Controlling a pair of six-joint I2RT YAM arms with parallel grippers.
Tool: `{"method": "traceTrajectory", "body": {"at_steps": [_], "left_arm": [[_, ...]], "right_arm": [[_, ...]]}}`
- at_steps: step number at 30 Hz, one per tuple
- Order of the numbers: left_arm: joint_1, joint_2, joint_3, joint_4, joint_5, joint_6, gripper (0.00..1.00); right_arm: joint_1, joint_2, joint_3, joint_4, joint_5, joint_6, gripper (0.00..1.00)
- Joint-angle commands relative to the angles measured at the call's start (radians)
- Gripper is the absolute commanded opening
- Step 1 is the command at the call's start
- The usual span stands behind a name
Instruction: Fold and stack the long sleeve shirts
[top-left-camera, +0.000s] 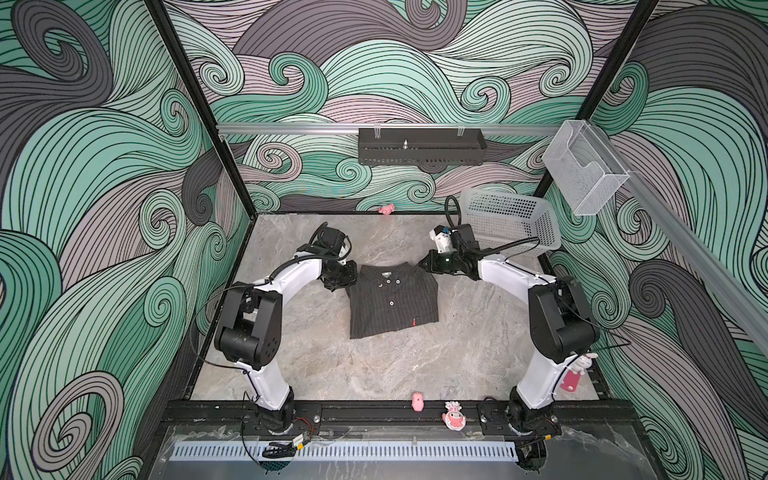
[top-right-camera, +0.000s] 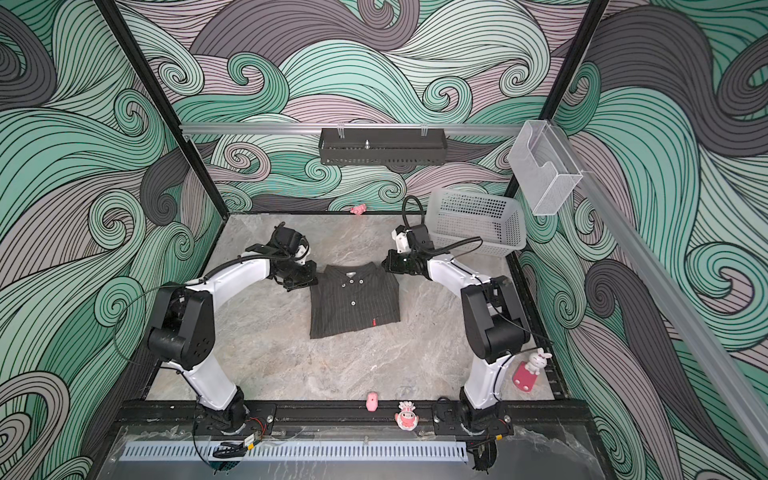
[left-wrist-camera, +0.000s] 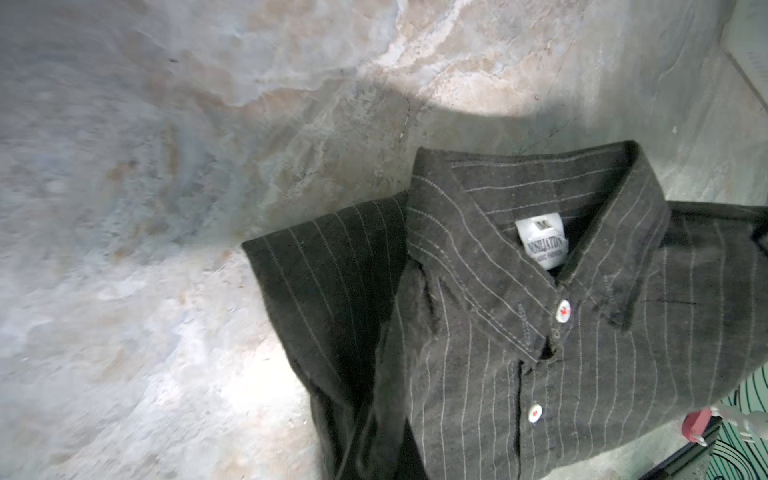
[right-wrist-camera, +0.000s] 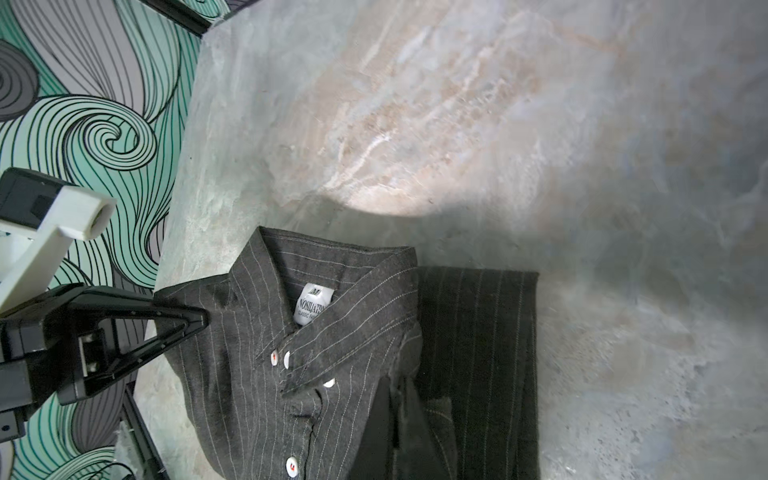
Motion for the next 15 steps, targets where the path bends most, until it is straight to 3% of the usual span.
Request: {"method": "traceTrajectory", "body": {"at_steps": [1, 12, 15], "left_arm": [[0.028, -0.012, -0.037, 0.031, -0.067, -0.019, 0.00], [0.082, 0.112, -0.038, 0.112, -0.080, -0.065, 0.00], [0.082, 0.097, -0.032, 0.105, -0.066, -0.060, 0.27]], "right_arm": [[0.002, 0.016, 0.011, 0.034, 0.077, -0.058, 0.00], [0.006, 0.201, 0.111, 0.028, 0.184, -0.078, 0.01], [0.010, 0.162, 0.107, 0.003, 0.200, -0.069, 0.30]]}}
